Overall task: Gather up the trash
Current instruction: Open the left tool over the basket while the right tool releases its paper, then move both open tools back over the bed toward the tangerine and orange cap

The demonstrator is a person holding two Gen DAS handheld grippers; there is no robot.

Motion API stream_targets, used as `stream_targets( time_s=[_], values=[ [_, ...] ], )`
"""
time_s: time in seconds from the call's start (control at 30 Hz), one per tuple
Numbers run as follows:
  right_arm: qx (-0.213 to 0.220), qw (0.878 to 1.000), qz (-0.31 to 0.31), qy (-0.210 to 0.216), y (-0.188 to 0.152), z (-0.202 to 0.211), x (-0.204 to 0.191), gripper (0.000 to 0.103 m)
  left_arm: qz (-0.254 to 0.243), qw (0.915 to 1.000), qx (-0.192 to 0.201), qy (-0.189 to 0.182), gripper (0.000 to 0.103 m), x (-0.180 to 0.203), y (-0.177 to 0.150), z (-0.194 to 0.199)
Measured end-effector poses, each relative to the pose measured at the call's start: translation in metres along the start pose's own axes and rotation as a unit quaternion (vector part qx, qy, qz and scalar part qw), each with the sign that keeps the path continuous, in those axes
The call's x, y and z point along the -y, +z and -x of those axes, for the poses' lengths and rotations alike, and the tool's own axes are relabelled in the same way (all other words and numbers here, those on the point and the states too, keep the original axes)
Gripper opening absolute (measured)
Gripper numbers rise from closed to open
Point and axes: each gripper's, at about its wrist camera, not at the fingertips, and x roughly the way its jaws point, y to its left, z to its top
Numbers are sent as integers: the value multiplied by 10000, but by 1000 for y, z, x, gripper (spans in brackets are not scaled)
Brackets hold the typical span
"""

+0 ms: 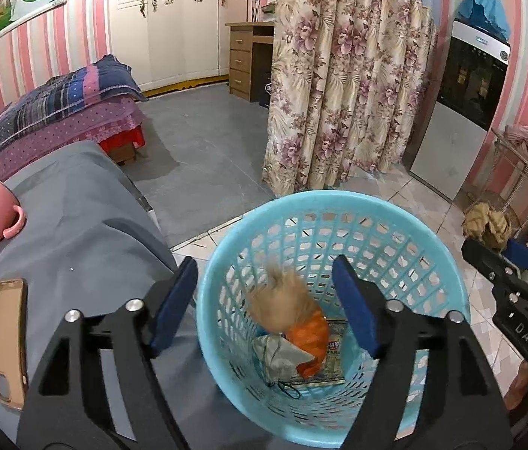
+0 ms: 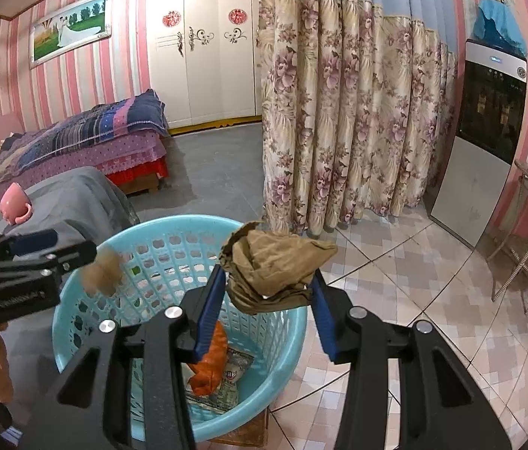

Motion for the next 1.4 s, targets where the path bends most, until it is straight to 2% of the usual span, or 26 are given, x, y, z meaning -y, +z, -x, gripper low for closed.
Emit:
stream_targets(
  time_s=[0.33,0.57,0.6,0.63,0.7,0.77,0.9,0.97,1.13,1.4],
  values=[
    [-71,10000,37,41,-11,-4,-14,45,21,9972,269,701,86,-37,-5,20],
    [-149,9998,108,-14,-13,-14,-39,45,323,9965,291,712,89,-62,-7,32],
    [-125,9999,96,-45,-12,-14,-41,47,363,9963,292,719,89,-65,-7,32],
    [-112,9999,87,-43,-12,-14,-42,60,378,9963,295,715,89,-66,-8,33],
    [-57,10000,56,-43,-12,-12,-45,79,415,9961,303,716,89,-68,-8,35],
    [-56,9998,88,-144,-12,-9,-48,80,473,9959,319,703,90,-71,-9,38],
    [-117,9996,139,-236,-13,-3,-51,95,689,9948,373,648,92,-80,-7,48],
    [-121,9993,192,-282,-12,0,-53,96,817,9939,419,607,96,-86,-6,56],
    [-117,9995,86,-292,-8,7,-63,98,1094,9912,530,528,97,-115,-5,85],
    [51,10000,-17,55,4,18,-119,98,1151,9849,654,1118,97,-188,-18,135]
  ],
)
